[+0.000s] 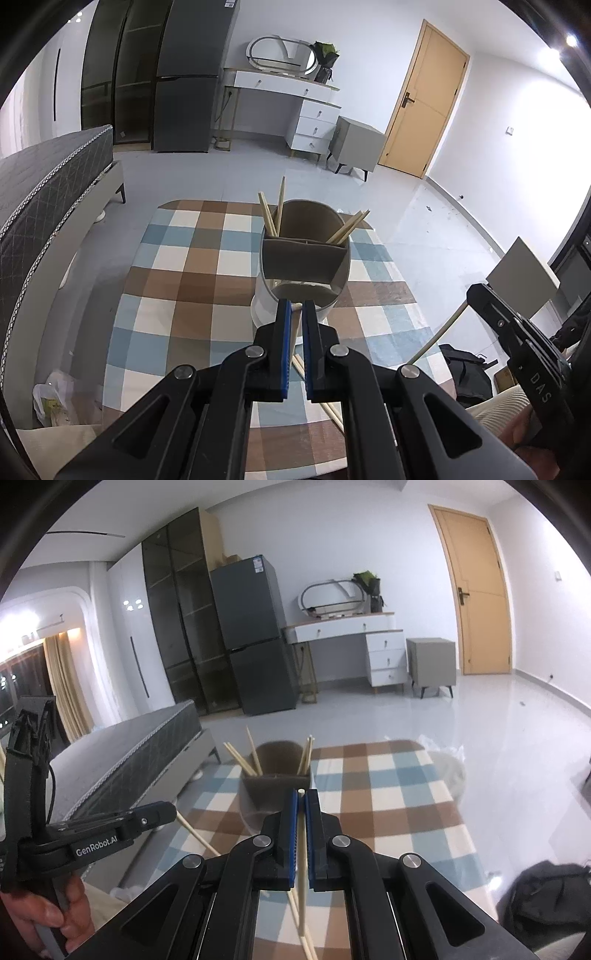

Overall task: Organize utensils
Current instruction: 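Lift both held chopsticks up over the white holder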

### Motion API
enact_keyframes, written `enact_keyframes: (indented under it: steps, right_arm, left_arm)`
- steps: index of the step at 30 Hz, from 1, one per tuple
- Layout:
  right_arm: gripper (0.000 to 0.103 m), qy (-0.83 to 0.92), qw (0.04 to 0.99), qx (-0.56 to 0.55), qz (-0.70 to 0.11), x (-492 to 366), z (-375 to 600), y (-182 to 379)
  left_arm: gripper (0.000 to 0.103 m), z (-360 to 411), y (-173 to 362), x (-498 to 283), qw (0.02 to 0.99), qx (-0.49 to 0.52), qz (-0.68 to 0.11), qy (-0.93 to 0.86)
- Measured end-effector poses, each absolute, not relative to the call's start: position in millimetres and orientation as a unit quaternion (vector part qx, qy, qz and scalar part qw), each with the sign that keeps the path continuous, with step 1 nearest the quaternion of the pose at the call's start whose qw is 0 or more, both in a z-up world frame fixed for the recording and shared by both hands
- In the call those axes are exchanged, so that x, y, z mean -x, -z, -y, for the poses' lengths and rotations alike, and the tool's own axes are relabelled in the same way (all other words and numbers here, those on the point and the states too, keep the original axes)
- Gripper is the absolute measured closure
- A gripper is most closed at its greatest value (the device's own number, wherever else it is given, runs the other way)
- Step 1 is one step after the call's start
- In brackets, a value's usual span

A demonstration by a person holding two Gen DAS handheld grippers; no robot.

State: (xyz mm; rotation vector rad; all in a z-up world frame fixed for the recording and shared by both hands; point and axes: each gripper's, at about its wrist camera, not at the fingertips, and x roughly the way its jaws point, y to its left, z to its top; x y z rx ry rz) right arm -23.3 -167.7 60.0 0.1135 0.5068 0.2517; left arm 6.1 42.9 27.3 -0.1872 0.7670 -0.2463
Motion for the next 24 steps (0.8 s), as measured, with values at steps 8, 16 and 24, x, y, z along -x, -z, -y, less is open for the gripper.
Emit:
enact_keyframes:
  steps: [8, 16, 24]
  right_arm:
    - [0.100, -0.126, 0.964, -0.053, -0.230, 20.3, 165.0, -75.2]
    - [0.100, -0.141, 0.967, -0.066, -0.201, 6.1, 160.2, -97.9]
    - [0.100, -0.158, 0.970, -0.078, -0.170, -18.5, 154.8, -129.6]
  left_arm:
    - [0.102, -46.3, -46.6, -2.9, 0.918, 0.093, -0.362, 0.134]
    - [0.102, -54.1, -98.0, -1.0, 0.925, 0.108, -0.329, 0.155]
    - [0.102, -48.2, -140.5, -15.3, 0.934, 0.102, -0.300, 0.163]
